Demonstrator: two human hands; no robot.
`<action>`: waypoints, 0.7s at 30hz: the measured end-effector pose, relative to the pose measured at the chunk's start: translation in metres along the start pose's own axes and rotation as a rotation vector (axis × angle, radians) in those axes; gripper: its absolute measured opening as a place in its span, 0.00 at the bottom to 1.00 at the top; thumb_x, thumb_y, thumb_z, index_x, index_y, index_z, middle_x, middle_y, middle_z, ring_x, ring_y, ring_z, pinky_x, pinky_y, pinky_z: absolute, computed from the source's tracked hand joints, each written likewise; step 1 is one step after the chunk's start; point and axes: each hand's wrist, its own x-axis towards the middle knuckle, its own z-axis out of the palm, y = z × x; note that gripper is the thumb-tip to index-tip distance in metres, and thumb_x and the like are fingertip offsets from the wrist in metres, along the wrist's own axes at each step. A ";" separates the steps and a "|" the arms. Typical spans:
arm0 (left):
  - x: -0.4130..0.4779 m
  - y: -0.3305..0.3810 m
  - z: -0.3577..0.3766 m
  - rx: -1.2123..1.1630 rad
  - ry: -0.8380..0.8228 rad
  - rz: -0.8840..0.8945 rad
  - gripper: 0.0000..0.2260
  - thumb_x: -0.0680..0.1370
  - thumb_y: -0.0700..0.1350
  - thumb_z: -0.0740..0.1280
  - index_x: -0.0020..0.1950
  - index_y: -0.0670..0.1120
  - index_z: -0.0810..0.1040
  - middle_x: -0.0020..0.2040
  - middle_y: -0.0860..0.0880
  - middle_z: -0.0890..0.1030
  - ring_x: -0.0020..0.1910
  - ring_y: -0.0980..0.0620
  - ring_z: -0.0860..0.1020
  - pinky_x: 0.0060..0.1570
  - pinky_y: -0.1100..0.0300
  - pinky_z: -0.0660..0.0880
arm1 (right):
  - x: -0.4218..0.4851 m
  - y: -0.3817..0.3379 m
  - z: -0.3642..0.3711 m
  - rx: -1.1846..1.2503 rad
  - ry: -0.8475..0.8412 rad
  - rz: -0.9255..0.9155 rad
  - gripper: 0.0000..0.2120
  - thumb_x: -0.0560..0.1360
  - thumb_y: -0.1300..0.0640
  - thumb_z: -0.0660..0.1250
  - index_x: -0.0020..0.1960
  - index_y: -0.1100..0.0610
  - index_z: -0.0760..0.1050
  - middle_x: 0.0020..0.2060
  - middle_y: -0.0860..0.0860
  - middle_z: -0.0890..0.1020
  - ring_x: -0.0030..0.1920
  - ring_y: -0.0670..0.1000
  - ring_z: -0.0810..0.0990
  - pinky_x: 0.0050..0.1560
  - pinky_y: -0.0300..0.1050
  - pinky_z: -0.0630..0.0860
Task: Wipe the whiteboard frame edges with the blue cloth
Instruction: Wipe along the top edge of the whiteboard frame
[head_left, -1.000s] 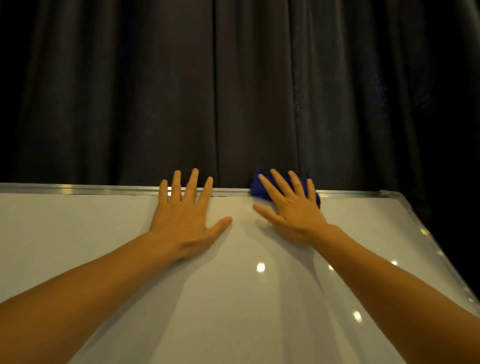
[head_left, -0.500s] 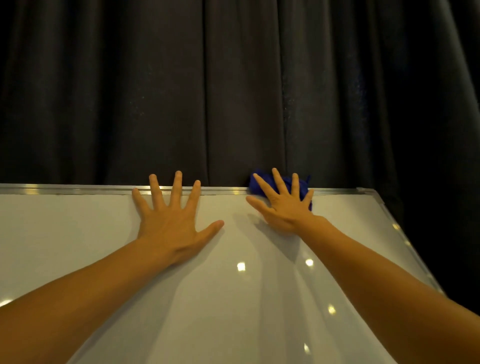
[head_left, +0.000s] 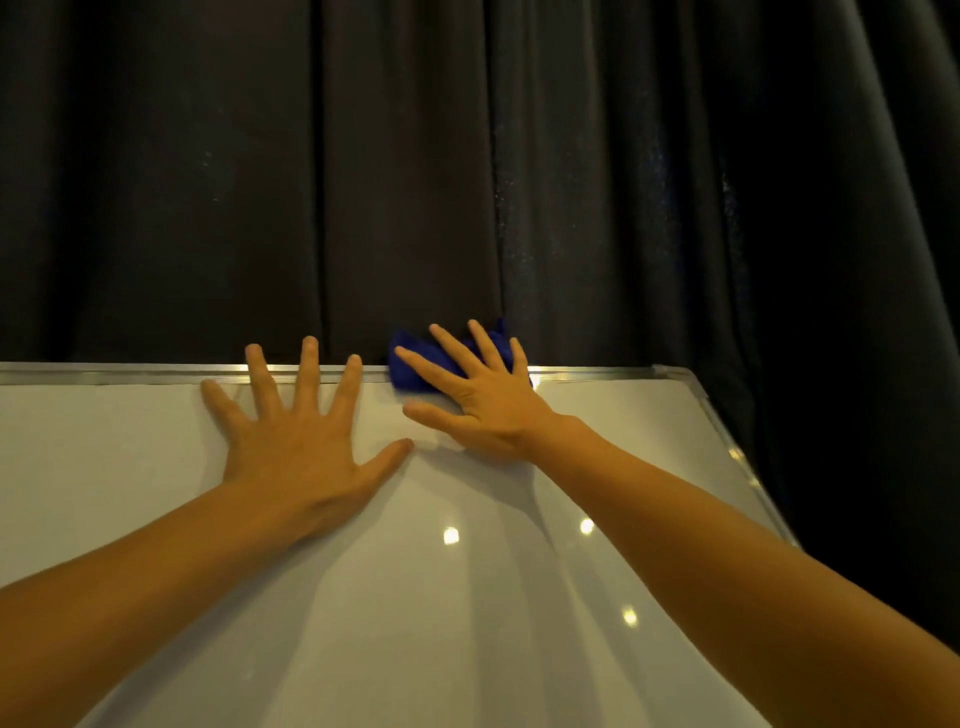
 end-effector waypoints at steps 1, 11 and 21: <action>0.002 0.004 0.000 0.007 -0.002 -0.010 0.46 0.63 0.80 0.36 0.74 0.59 0.29 0.78 0.47 0.32 0.74 0.32 0.33 0.67 0.27 0.41 | -0.004 0.015 -0.002 -0.012 0.012 -0.014 0.29 0.70 0.21 0.41 0.68 0.21 0.35 0.80 0.43 0.44 0.77 0.55 0.34 0.66 0.62 0.24; 0.007 0.070 0.002 -0.006 -0.035 -0.204 0.50 0.63 0.80 0.38 0.77 0.53 0.34 0.79 0.45 0.35 0.75 0.32 0.36 0.68 0.27 0.43 | -0.032 0.083 -0.004 0.114 0.014 0.169 0.35 0.65 0.18 0.35 0.71 0.24 0.39 0.80 0.43 0.45 0.77 0.56 0.34 0.66 0.66 0.24; -0.004 0.174 0.024 0.017 -0.067 0.002 0.47 0.61 0.80 0.34 0.75 0.57 0.29 0.77 0.46 0.31 0.74 0.33 0.33 0.68 0.27 0.38 | -0.092 0.191 -0.021 0.004 -0.006 0.331 0.37 0.67 0.21 0.37 0.75 0.29 0.40 0.79 0.43 0.41 0.77 0.54 0.31 0.71 0.64 0.27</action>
